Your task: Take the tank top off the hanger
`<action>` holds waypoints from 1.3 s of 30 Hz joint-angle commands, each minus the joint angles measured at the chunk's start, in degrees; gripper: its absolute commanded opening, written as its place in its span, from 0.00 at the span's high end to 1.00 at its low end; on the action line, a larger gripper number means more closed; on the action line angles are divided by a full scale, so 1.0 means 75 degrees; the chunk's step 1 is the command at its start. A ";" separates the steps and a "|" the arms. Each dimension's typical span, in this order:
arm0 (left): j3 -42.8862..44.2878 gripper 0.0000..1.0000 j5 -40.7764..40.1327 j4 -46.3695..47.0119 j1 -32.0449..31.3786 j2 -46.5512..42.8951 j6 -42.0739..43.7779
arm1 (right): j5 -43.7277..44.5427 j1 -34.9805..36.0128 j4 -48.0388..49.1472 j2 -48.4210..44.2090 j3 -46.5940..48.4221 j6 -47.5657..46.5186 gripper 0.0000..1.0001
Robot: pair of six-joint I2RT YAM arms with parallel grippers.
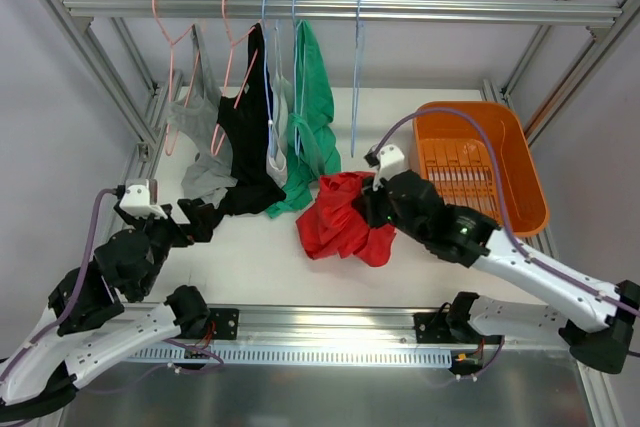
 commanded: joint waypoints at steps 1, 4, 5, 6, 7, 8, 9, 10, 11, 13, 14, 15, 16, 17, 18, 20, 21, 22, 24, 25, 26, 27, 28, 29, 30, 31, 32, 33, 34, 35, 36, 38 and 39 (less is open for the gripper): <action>-0.0115 0.01 -0.0367 0.0015 -0.0025 -0.0223 -0.0187 | 0.0876 -0.0077 -0.1138 -0.0534 0.1540 -0.0814 1.00; -0.0139 0.01 -0.0390 0.0015 -0.0025 -0.0364 -0.0210 | 0.1462 -0.0136 -0.1970 -0.0605 0.2876 -0.1342 1.00; -0.0150 0.01 -0.0379 0.0015 -0.0025 -0.0388 -0.0222 | 0.1649 -0.0159 -0.2135 -0.0547 0.3204 -0.1587 1.00; -0.0139 0.01 -0.0391 0.0015 -0.0025 -0.0423 -0.0234 | 0.1987 -0.0241 -0.2461 -0.0500 0.3532 -0.1729 1.00; -0.0150 0.01 -0.0391 0.0003 -0.0025 -0.0446 -0.0245 | 0.2095 -0.0311 -0.2638 -0.0453 0.4162 -0.1846 1.00; -0.0139 0.01 -0.0391 0.0003 -0.0025 -0.0458 -0.0257 | 0.2258 -0.0521 -0.2791 -0.0371 0.4481 -0.2021 1.00; -0.0139 0.01 -0.0391 0.0014 -0.0025 -0.0493 -0.0257 | 0.2272 -0.0650 -0.3117 -0.0243 0.4774 -0.2093 1.00; -0.0139 0.01 -0.0460 0.0015 -0.0025 -0.0493 -0.0257 | 0.2260 -0.0791 -0.3260 -0.0161 0.5334 -0.2151 1.00; -0.0127 0.01 -0.0531 0.0015 -0.0025 -0.0493 -0.0269 | 0.2260 -0.1129 -0.3412 -0.0067 0.5630 -0.2198 1.00; -0.0069 0.01 -0.0567 0.0003 0.0080 -0.0505 -0.0292 | 0.2272 -0.1529 -0.4033 0.0320 0.6553 -0.2292 1.00; -0.0068 0.01 -0.0532 0.0014 0.0150 -0.0540 -0.0292 | 0.2063 -0.2029 -0.4162 0.0425 0.6791 -0.2316 1.00; -0.0080 0.01 -0.0508 0.0026 0.0313 -0.0587 -0.0304 | 0.1910 -0.2290 -0.4303 0.0531 0.7002 -0.2293 1.00; -0.0103 0.01 -0.0473 0.0015 0.0396 -0.0622 -0.0316 | 0.1723 -0.2780 -0.4362 0.0555 0.7387 -0.2293 1.00; -0.0127 0.01 -0.0484 0.0003 0.0444 -0.0692 -0.0316 | 0.1443 -0.2982 -0.4398 0.0590 0.7599 -0.2304 1.00; -0.0139 0.01 -0.0496 0.0026 0.0467 -0.0716 -0.0304 | 0.1405 -0.3158 -0.4526 0.0718 0.7857 -0.2339 0.99; -0.0174 0.01 -0.0531 0.0026 0.0467 -0.0763 -0.0304 | 0.1288 -0.3614 -0.4679 0.0952 0.8732 -0.2444 1.00; -0.0174 0.01 -0.0543 0.0015 0.0467 -0.0775 -0.0292 | 0.1253 -0.3767 -0.4877 0.1093 0.9051 -0.2457 1.00; -0.0174 0.01 -0.0543 0.0015 0.0467 -0.0775 -0.0281 | 0.1171 -0.3873 -0.4960 0.1349 0.9333 -0.2526 1.00; -0.0162 0.01 -0.0555 0.0015 0.0467 -0.0740 -0.0257 | 0.1076 -0.4120 -0.5031 0.1527 0.9756 -0.2550 1.00; -0.0174 0.01 -0.0555 0.0015 0.0467 -0.0739 -0.0234 | 0.1111 -0.4202 -0.5031 0.1609 0.9758 -0.2527 1.00; -0.0174 0.01 -0.0532 0.0015 0.0467 -0.0751 -0.0222 | 0.0996 -0.4423 -0.5043 0.1610 0.9526 -0.2492 1.00; -0.0174 0.01 -0.0531 0.0015 0.0467 -0.0763 -0.0222 | 0.0844 -0.4529 -0.5031 0.1587 0.9338 -0.2434 1.00; -0.0174 0.01 -0.0531 0.0015 0.0467 -0.0775 -0.0210 | 0.0738 -0.4635 -0.5031 0.1540 0.9104 -0.2364 1.00; -0.0174 0.01 -0.0543 0.0015 0.0467 -0.0821 -0.0210 | 0.0667 -0.4810 -0.4985 0.1435 0.8881 -0.2270 1.00; -0.0174 0.02 -0.0543 0.0015 0.0467 -0.0856 -0.0210 | 0.0655 -0.4916 -0.4926 0.1353 0.8334 -0.2211 1.00; -0.0185 0.01 -0.0555 0.0015 0.0467 -0.0880 -0.0222 | 0.0620 -0.5033 -0.4867 0.1236 0.8061 -0.2153 1.00; -0.0197 0.01 -0.0566 0.0015 0.0467 -0.0938 -0.0222 | 0.0527 -0.5266 -0.4716 0.0945 0.7792 -0.2013 1.00; -0.0209 0.01 -0.0590 0.0015 0.0467 -0.0962 -0.0222 | 0.0514 -0.5373 -0.4633 0.0768 0.7545 -0.1930 1.00; -0.0221 0.01 -0.0613 0.0003 0.0467 -0.0974 -0.0222 | 0.0537 -0.5467 -0.4563 0.0592 0.7125 -0.1860 1.00; -0.0221 0.01 -0.0613 0.0014 0.0467 -0.1009 -0.0234 | 0.0619 -0.5607 -0.4493 0.0428 0.6970 -0.1813 1.00; -0.0209 0.01 -0.0625 0.0015 0.0467 -0.1009 -0.0234 | 0.0701 -0.5678 -0.4480 0.0194 0.6853 -0.1789 1.00; -0.0209 0.01 -0.0649 0.0015 0.0467 -0.1021 -0.0257 | 0.0830 -0.5994 -0.4480 0.0133 0.6781 -0.1882 1.00; -0.0209 0.01 -0.0649 0.0015 0.0467 -0.1009 -0.0257 | 0.0888 -0.6169 -0.4469 0.0238 0.6839 -0.1998 1.00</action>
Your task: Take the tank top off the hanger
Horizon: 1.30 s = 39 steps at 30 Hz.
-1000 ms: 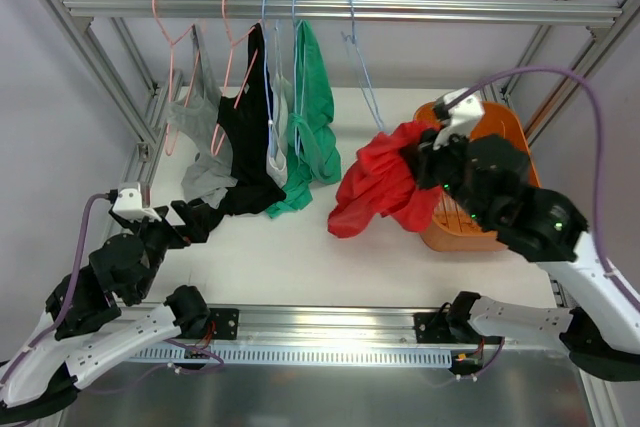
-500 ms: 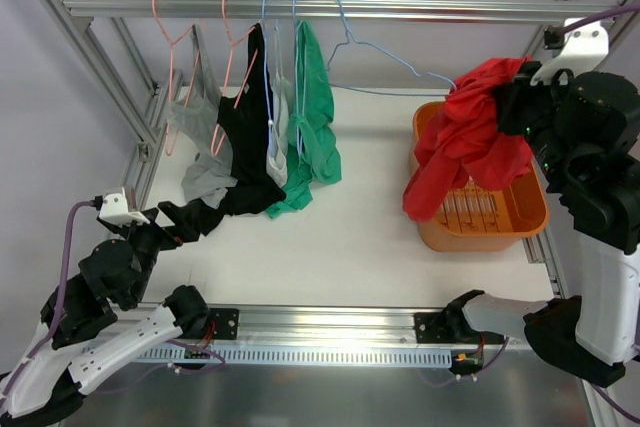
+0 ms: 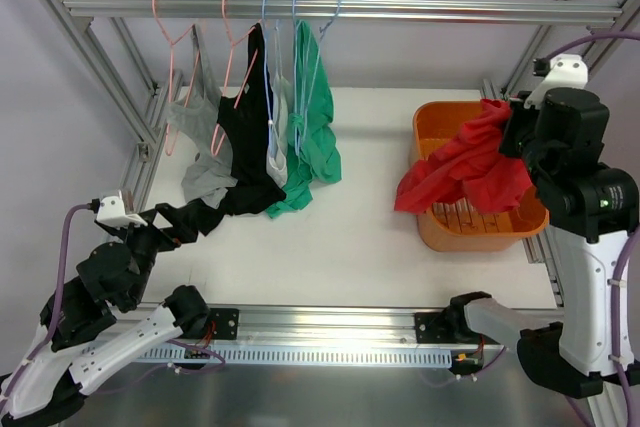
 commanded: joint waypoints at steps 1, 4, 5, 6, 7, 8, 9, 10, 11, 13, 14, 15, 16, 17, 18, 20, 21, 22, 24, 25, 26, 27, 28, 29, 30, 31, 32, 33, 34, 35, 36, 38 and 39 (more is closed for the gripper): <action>-0.0014 0.01 -0.0174 0.0061 0.0045 -0.0047 -0.0053 | 0.0323 -0.0523 0.0626 -0.0295 0.0311 -0.0076 1.00; -0.0002 0.01 -0.0162 0.0050 0.0045 0.0023 -0.0053 | 0.0605 -0.1411 0.0532 0.0207 0.0815 0.0004 1.00; -0.0014 0.01 -0.0162 0.0050 0.0045 0.0046 -0.0053 | 0.0629 -0.1612 0.0532 0.0337 0.0944 0.0087 1.00; -0.0002 0.01 -0.0162 0.0050 0.0057 0.0058 -0.0042 | 0.0675 -0.1846 0.0520 0.0466 0.1235 0.0169 1.00; -0.0025 0.02 -0.0162 0.0050 0.0045 0.0047 -0.0053 | 0.0745 -0.1999 0.0520 0.0735 0.1377 0.0367 1.00; -0.0025 0.01 -0.0162 0.0050 0.0045 0.0035 -0.0053 | 0.0688 -0.2604 0.0520 0.0888 0.1518 0.0450 1.00; -0.0025 0.01 -0.0162 0.0050 0.0045 0.0023 -0.0065 | 0.0583 -0.2889 0.0509 0.1052 0.1833 0.0567 1.00; -0.0025 0.01 -0.0150 0.0050 0.0045 0.0011 -0.0076 | 0.0466 -0.3147 0.0508 0.1193 0.1963 0.0707 1.00; -0.0049 0.01 -0.0162 0.0061 0.0045 0.0000 -0.0088 | 0.0152 -0.3613 0.0497 0.1438 0.2127 0.0975 1.00; -0.0037 0.01 -0.0185 0.0061 0.0045 0.0011 -0.0088 | -0.0283 -0.3956 0.0508 0.1708 0.2666 0.1165 1.00; -0.0037 0.01 -0.0185 0.0050 0.0045 0.0023 -0.0088 | -0.0471 -0.3981 0.0497 0.1954 0.2853 0.1258 1.00; -0.0037 0.01 -0.0197 0.0061 0.0045 0.0035 -0.0088 | -0.0565 -0.3970 0.0485 0.2026 0.2995 0.1306 1.00; -0.0037 0.01 -0.0185 0.0061 0.0045 0.0058 -0.0077 | -0.0787 -0.3981 0.0497 0.2084 0.3124 0.1330 1.00; -0.0037 0.01 -0.0197 0.0050 0.0045 0.0070 -0.0077 | -0.0835 -0.3970 0.0508 0.2120 0.3136 0.1353 1.00; -0.0026 0.01 -0.0197 0.0050 0.0045 0.0070 -0.0077 | -0.0964 -0.3981 0.0532 0.2108 0.3102 0.1400 1.00; -0.0037 0.01 -0.0185 0.0050 0.0045 0.0070 -0.0088 | -0.1617 -0.3970 0.0753 0.2004 0.2590 0.1423 1.00; -0.0026 0.01 -0.0185 0.0038 0.0057 0.0082 -0.0088 | -0.1946 -0.3958 0.0905 0.1782 0.2238 0.1423 1.00; -0.0014 0.01 -0.0174 0.0049 0.0057 0.0082 -0.0100 | -0.2216 -0.3877 0.1127 0.1629 0.1399 0.1423 1.00; -0.0014 0.01 -0.0162 0.0050 0.0080 0.0058 -0.0112 | -0.2523 -0.3713 0.1690 0.1093 0.0516 0.1458 1.00; -0.0002 0.01 -0.0162 0.0061 0.0092 0.0070 -0.0135 | -0.2581 -0.3514 0.1901 0.0915 0.0106 0.1633 1.00; -0.0002 0.01 -0.0150 0.0050 0.0092 0.0082 -0.0135 | -0.2559 -0.3408 0.2158 0.0774 -0.0583 0.1669 1.00; -0.0002 0.02 -0.0150 0.0061 0.0103 0.0082 -0.0158 | -0.2582 -0.3303 0.2277 0.0633 -0.0880 0.1704 1.00; -0.0002 0.01 -0.0150 0.0050 0.0103 0.0093 -0.0170 | -0.2628 -0.3162 0.2394 0.0400 -0.1150 0.1786 1.00; -0.0002 0.01 -0.0115 0.0061 0.0103 0.0117 -0.0182 | -0.2687 -0.3091 0.2627 0.0305 -0.1686 0.1833 1.00; 0.0010 0.01 -0.0103 0.0061 0.0115 0.0128 -0.0205 | -0.2746 -0.3033 0.2769 0.0222 -0.1982 0.1903 1.00; 0.0021 0.01 -0.0068 0.0061 0.0115 0.0152 -0.0217 | -0.2769 -0.2962 0.2933 0.0129 -0.2275 0.2008 1.00; 0.0045 0.01 -0.0010 0.0061 0.0115 0.0175 -0.0287 | -0.2828 -0.2939 0.3073 0.0128 -0.2521 0.2044 1.00; 0.0138 0.01 0.0176 0.0061 0.0115 0.0187 -0.0357 | -0.3060 -0.2927 0.3168 0.0128 -0.3022 0.2079 1.00; 0.0220 0.01 0.0271 0.0073 0.0115 0.0187 -0.0462 | -0.3097 -0.2927 0.3308 0.0163 -0.3259 0.2103 0.99; 0.0302 0.01 0.0365 0.0073 0.0115 0.0164 -0.0730 | -0.3063 -0.2927 0.3356 0.0163 -0.3459 0.2103 1.00; 0.0442 0.01 0.0656 0.0096 0.0115 0.0117 -0.0826 | -0.3028 -0.2938 0.3414 0.0186 -0.3832 0.2080 1.00; 0.0525 0.01 0.1009 0.0213 0.0115 -0.0070 -0.0769 | -0.2922 -0.2938 0.3554 0.0291 -0.4128 0.1998 0.99; 0.0560 0.01 0.1115 0.0353 0.0115 -0.0129 -0.0733 | -0.2899 -0.2938 0.3579 0.0350 -0.4245 0.1986 0.98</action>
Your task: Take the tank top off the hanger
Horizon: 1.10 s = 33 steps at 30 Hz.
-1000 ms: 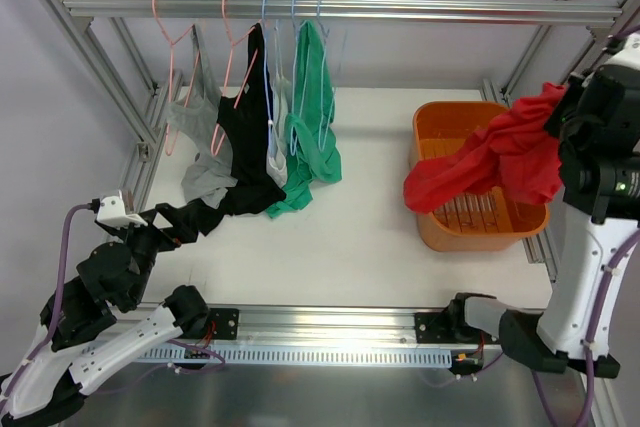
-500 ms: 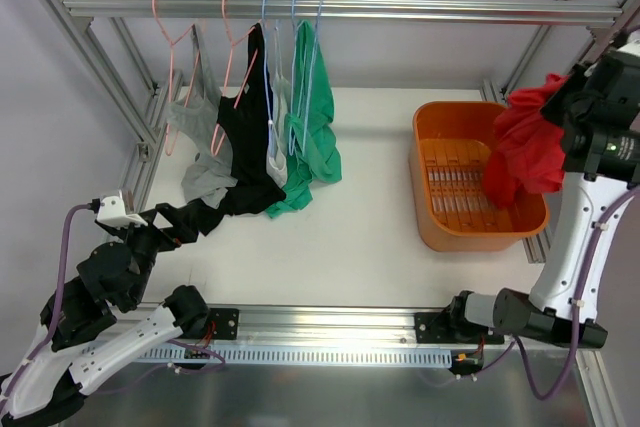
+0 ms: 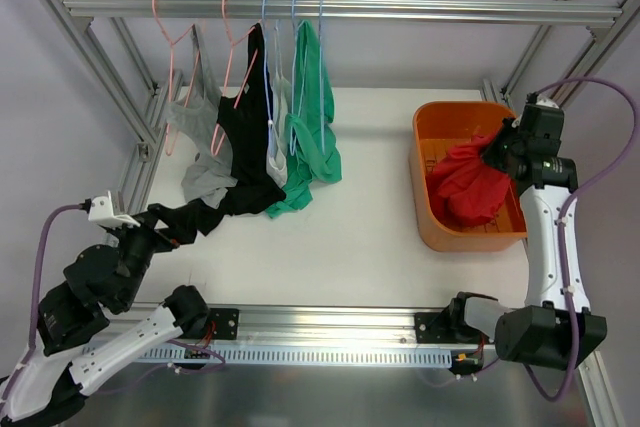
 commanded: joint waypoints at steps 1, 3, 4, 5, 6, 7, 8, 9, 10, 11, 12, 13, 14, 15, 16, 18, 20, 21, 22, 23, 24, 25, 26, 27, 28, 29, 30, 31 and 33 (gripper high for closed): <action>0.0339 0.01 0.0626 0.0383 0.0066 -0.0182 -0.0174 | -0.0075 0.0002 0.0953 0.0053 -0.0381 0.0074 0.92; 0.0490 0.01 0.0591 0.0430 0.0077 -0.0065 -0.0080 | -0.0121 -0.0021 0.0976 0.0217 -0.0558 0.0063 0.85; 0.0584 0.01 0.0637 0.0407 0.0066 0.0051 -0.0010 | -0.0121 -0.0021 0.0977 0.0264 -0.0686 0.0039 0.75; 0.0817 0.01 0.0661 0.0395 0.0066 0.0389 0.0119 | -0.0121 -0.0021 0.0977 0.0276 -0.0746 0.0004 0.66; 0.0959 0.01 0.0754 0.0395 0.0066 0.0601 0.0178 | -0.0075 -0.0021 0.0977 0.0241 -0.0804 -0.0008 0.56; 0.1088 0.01 0.0952 0.0395 0.0066 0.1056 0.0271 | -0.0063 -0.0021 0.0965 0.0206 -0.0863 -0.0043 0.40; 0.1251 0.01 0.1024 0.0407 0.0066 0.1304 0.0284 | -0.0063 -0.0021 0.0953 0.0148 -0.0875 -0.0078 0.33; 0.1613 0.01 0.1094 0.0395 0.0066 0.1620 0.0296 | -0.0063 -0.0021 0.0930 0.0008 -0.0864 -0.0113 0.17; 0.1814 0.01 0.1211 0.0407 0.0066 0.2284 0.0389 | -0.0063 -0.0021 0.0849 -0.0063 -0.0840 -0.0113 0.07; 0.2303 0.01 0.1351 0.0407 0.0066 0.2627 0.0448 | -0.0063 -0.0021 0.0766 -0.0122 -0.0759 -0.0125 0.02; 0.2586 0.01 0.1469 0.0395 0.0066 0.3013 0.0529 | 0.0018 -0.0021 0.0684 -0.0227 -0.0700 -0.0148 0.01; 0.2867 0.01 0.1598 0.0395 0.0066 0.3783 0.0751 | 0.0170 -0.0021 0.0486 -0.0286 -0.0630 -0.0195 0.01; 0.3508 0.01 0.1866 0.0384 0.0066 0.4139 0.0880 | 0.0160 -0.0021 0.0368 -0.0344 -0.0478 -0.0242 0.01; 0.3840 0.01 0.1996 0.0384 0.0066 0.4525 0.0998 | 0.0113 -0.0021 0.0286 -0.0414 -0.0430 -0.0277 0.01; 0.4145 0.01 0.2148 0.0395 0.0066 0.5167 0.1173 | -0.0224 -0.0010 0.0169 -0.0624 -0.0418 -0.0335 0.01; 0.5082 0.01 0.2394 0.0395 0.0054 0.5768 0.1315 | -0.0553 -0.0010 0.0121 -0.0906 -0.0488 -0.0371 0.00; 0.6040 0.01 0.2547 0.0384 0.0054 0.6647 0.1642 | -0.1139 -0.0010 0.0109 -0.1408 -0.0663 -0.0394 0.00; 0.6336 0.01 0.2595 0.0384 0.0054 0.6952 0.1736 | -0.1361 -0.0010 0.0109 -0.1574 -0.0896 -0.0383 0.01; 0.6629 0.01 0.2537 0.0395 0.0066 0.7523 0.1958 | -0.1723 0.0002 0.0133 -0.1749 -0.1026 -0.0394 0.01; 0.7166 0.01 0.2409 0.0395 0.0054 0.7773 0.2053 | -0.1889 0.0002 0.0144 -0.2029 -0.1144 -0.0383 0.01; 0.7438 0.01 0.2257 0.0384 0.0066 0.8042 0.2135 | -0.2053 0.0014 0.0156 -0.2160 -0.1249 -0.0394 0.01; 0.7673 0.01 0.1965 0.0395 0.0066 0.8532 0.2321 | -0.2299 0.0014 0.0133 -0.2289 -0.1424 -0.0383 0.02; 0.8093 0.01 0.1835 0.0407 0.0066 0.8746 0.2439 | -0.2440 0.0014 0.0144 -0.2395 -0.1496 -0.0383 0.04; 0.8329 0.02 0.1659 0.0419 0.0077 0.8991 0.2510 | -0.2558 0.0025 0.0145 -0.2628 -0.1554 -0.0371 0.08; 0.8517 0.03 0.1425 0.0419 0.0089 0.9423 0.2696 | -0.2745 0.0072 0.0145 -0.2723 -0.1636 -0.0360 0.09; 0.8878 0.04 0.1470 0.0430 0.0124 0.9648 0.2779 | -0.2804 0.0084 0.0145 -0.2828 -0.1649 -0.0336 0.09; 0.9068 0.06 0.1563 0.0430 0.0263 0.9847 0.2838 | -0.2886 0.0107 0.0145 -0.2992 -0.1672 -0.0313 0.12; 0.9220 0.14 0.1645 0.0430 0.0334 1.0232 0.2897 | -0.3015 0.0119 0.0145 -0.3063 -0.1684 -0.0289 0.14; 0.9631 0.20 0.1728 0.0430 0.0533 1.0598 0.2932 | -0.3144 0.0143 0.0145 -0.3192 -0.1696 -0.0266 0.15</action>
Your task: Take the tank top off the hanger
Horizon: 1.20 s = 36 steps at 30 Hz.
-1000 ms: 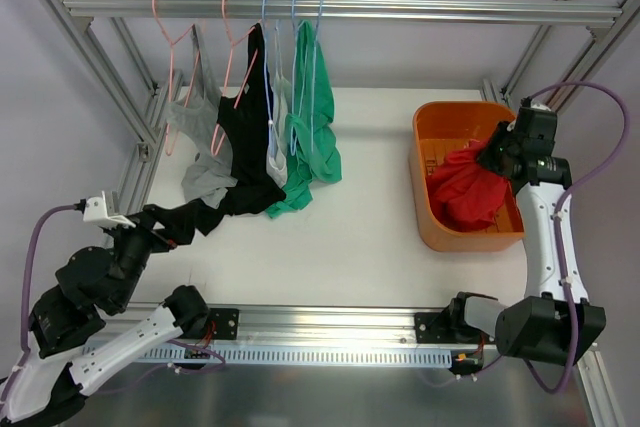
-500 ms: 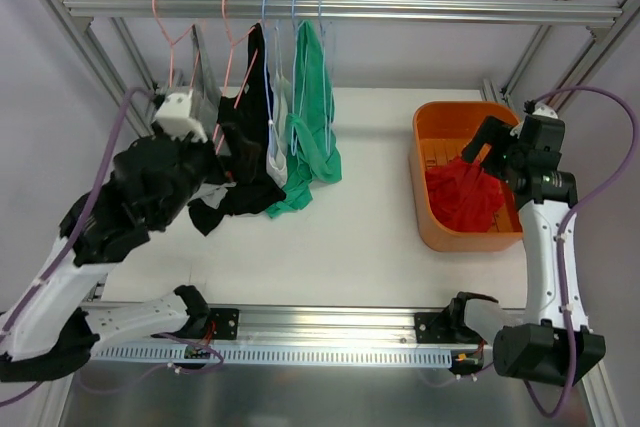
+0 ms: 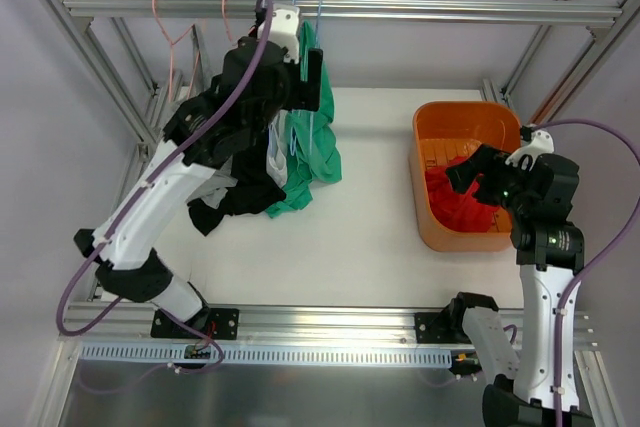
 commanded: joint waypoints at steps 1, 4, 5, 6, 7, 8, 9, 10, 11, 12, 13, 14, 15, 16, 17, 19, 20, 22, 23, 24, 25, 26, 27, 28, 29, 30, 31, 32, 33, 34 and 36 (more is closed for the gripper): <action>0.0694 0.21 -0.0198 0.0025 0.0359 0.0745 0.0482 | -0.0740 0.0093 0.0066 -0.0286 -0.0029 0.0063 0.15; 0.0859 0.21 -0.0586 0.0084 0.0547 0.1099 0.0482 | -0.0940 0.0093 0.0113 -0.0428 -0.0064 0.0122 0.16; 0.0835 0.23 -0.0551 0.0119 0.0605 0.1134 0.0435 | -0.0952 0.0093 0.0113 -0.0440 -0.0075 0.0122 0.16; 0.0800 0.26 -0.0527 0.0142 0.0641 0.1169 0.0388 | -0.0975 0.0105 0.0113 -0.0451 -0.0110 0.0122 0.16; 0.0765 0.31 -0.0492 0.0154 0.0711 0.1193 0.0318 | -0.0999 0.0105 0.0113 -0.0451 -0.0122 0.0122 0.16; 0.0672 0.33 -0.0469 0.0224 0.0735 0.1182 0.0283 | -0.1011 0.0117 0.0124 -0.0452 -0.0134 0.0122 0.16; 0.0602 0.34 -0.0468 0.0259 0.0758 0.1170 0.0259 | -0.1022 0.0128 0.0124 -0.0440 -0.0169 0.0134 0.17; 0.0531 0.35 -0.0480 0.0306 0.0805 0.1135 0.0236 | -0.1069 0.0140 0.0148 -0.0440 -0.0181 0.0146 0.17; 0.0368 0.36 -0.0480 0.0330 0.0817 0.1111 0.0212 | -0.1104 0.0140 0.0148 -0.0417 -0.0204 0.0169 0.17; 0.0274 0.37 -0.0410 0.0423 0.0840 0.1076 0.0154 | -0.1139 0.0152 0.0183 -0.0405 -0.0228 0.0169 0.19; 0.0192 0.40 -0.0363 0.0459 0.0887 0.1041 0.0096 | -0.1175 0.0152 0.0195 -0.0405 -0.0239 0.0169 0.19; -0.0007 0.41 -0.0305 0.0494 0.0968 0.1029 0.0037 | -0.1186 0.0152 0.0195 -0.0405 -0.0251 0.0169 0.19; -0.0136 0.41 -0.0212 0.0610 0.1016 0.0994 0.0013 | -0.1198 0.0163 0.0206 -0.0405 -0.0263 0.0169 0.19; -0.0207 0.42 -0.0141 0.0669 0.1063 0.0982 -0.0034 | -0.1198 0.0163 0.0230 -0.0393 -0.0275 0.0169 0.19; -0.0324 0.45 -0.0071 0.0705 0.1179 0.0994 -0.0057 | -0.1198 0.0163 0.0230 -0.0381 -0.0275 0.0169 0.19; -0.0383 0.47 0.0268 0.0798 0.1332 0.1064 -0.0116 | -0.1233 0.0175 0.0230 -0.0405 -0.0263 0.0146 0.19; -0.0395 0.50 0.0351 0.0810 0.1449 0.1099 -0.0128 | -0.1245 0.0175 0.0230 -0.0405 -0.0251 0.0158 0.19; -0.0395 0.51 0.0422 0.0869 0.1543 0.1204 -0.0139 | -0.1280 0.0187 0.0230 -0.0416 -0.0240 0.0158 0.20; -0.0349 0.56 0.0561 0.0892 0.1590 0.1240 -0.0128 | -0.1304 0.0199 0.0230 -0.0428 -0.0240 0.0158 0.20; -0.0325 0.59 0.0644 0.0904 0.1660 0.1287 -0.0128 | -0.1304 0.0199 0.0242 -0.0428 -0.0240 0.0158 0.20; -0.0302 0.65 0.0715 0.0939 0.1696 0.1357 -0.0093 | -0.1315 0.0210 0.0253 -0.0428 -0.0240 0.0169 0.20; -0.0220 0.78 0.0831 0.0939 0.1696 0.1404 -0.0069 | -0.1304 0.0210 0.0265 -0.0428 -0.0251 0.0169 0.20; -0.0185 0.83 0.0879 0.0951 0.1696 0.1416 -0.0046 | -0.1304 0.0222 0.0253 -0.0428 -0.0251 0.0169 0.20; -0.0161 0.88 0.0937 0.0963 0.1696 0.1428 -0.0034 | -0.1304 0.0222 0.0277 -0.0393 -0.0251 0.0169 0.20; -0.0138 0.95 0.1019 0.0986 0.1696 0.1416 -0.0011 | -0.1292 0.0222 0.0277 -0.0393 -0.0263 0.0169 0.20; -0.0137 0.98 0.1066 0.0998 0.1684 0.1393 -0.0034 | -0.1292 0.0222 0.0312 -0.0381 -0.0286 0.0169 0.20; -0.0149 1.00 0.1148 0.0998 0.1696 0.1381 -0.0034 | -0.1292 0.0234 0.0312 -0.0358 -0.0286 0.0169 0.20; -0.0172 1.00 0.1207 0.1033 0.1696 0.1358 -0.0046 | -0.1292 0.0234 0.0312 -0.0358 -0.0298 0.0158 0.20; -0.0173 1.00 0.1219 0.1056 0.1696 0.1357 -0.0046 | -0.1292 0.0245 0.0324 -0.0335 -0.0310 0.0158 0.20; -0.0173 1.00 0.1184 0.1068 0.1696 0.1346 -0.0057 | -0.1280 0.0234 0.0335 -0.0334 -0.0310 0.0146 0.20; -0.0149 1.00 0.1068 0.1103 0.1696 0.1311 -0.0057 | -0.1292 0.0234 0.0370 -0.0323 -0.0333 0.0146 0.20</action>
